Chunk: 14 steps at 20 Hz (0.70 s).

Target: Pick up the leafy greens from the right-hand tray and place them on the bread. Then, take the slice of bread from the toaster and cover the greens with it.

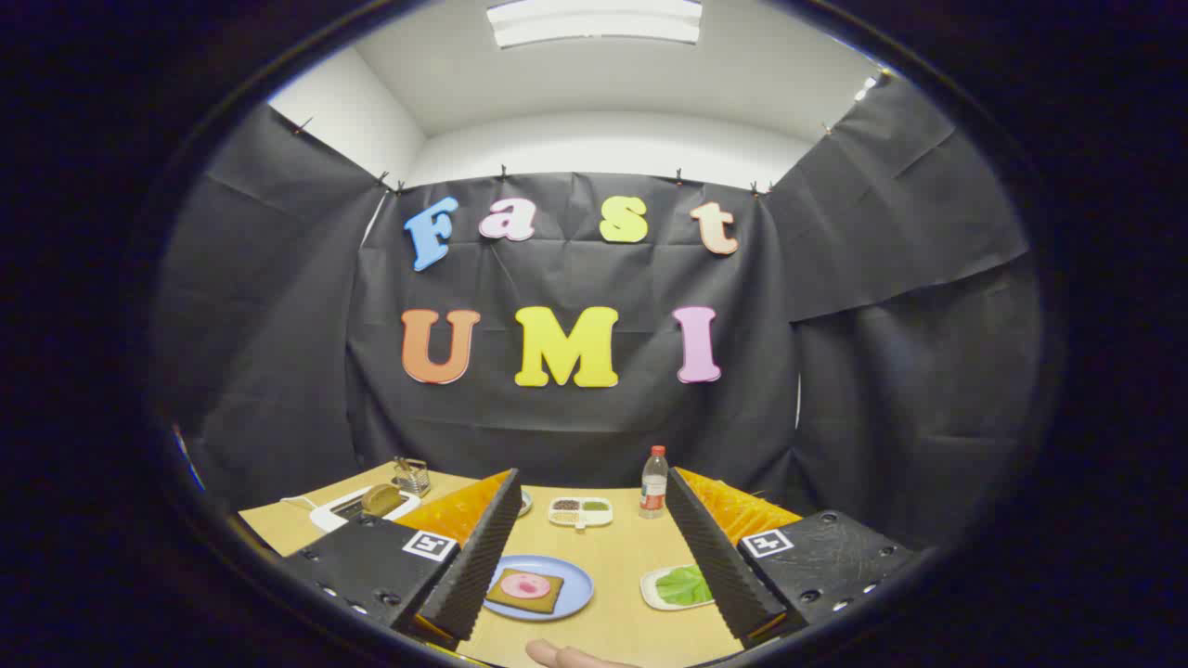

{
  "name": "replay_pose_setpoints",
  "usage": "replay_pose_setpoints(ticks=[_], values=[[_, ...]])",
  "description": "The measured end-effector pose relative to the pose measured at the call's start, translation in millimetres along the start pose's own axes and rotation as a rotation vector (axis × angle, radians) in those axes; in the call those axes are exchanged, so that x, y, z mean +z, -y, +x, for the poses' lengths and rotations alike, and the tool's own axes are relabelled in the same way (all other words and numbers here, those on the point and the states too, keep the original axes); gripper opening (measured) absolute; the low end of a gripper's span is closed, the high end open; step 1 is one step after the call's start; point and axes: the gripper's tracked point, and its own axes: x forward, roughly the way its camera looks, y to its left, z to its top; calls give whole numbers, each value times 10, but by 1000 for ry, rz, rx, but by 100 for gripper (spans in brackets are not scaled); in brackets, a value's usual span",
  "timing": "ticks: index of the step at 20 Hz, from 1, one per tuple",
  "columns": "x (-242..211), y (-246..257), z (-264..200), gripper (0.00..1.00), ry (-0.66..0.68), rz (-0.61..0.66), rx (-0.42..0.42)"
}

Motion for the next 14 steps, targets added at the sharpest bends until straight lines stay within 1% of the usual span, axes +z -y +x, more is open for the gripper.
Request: replay_pose_setpoints(ticks=[4,6,14], values=[[64,-126,34,96,9,1,19],[15,-141,68,95,1,-3,23],[-19,-115,110,96,3,10,8]])
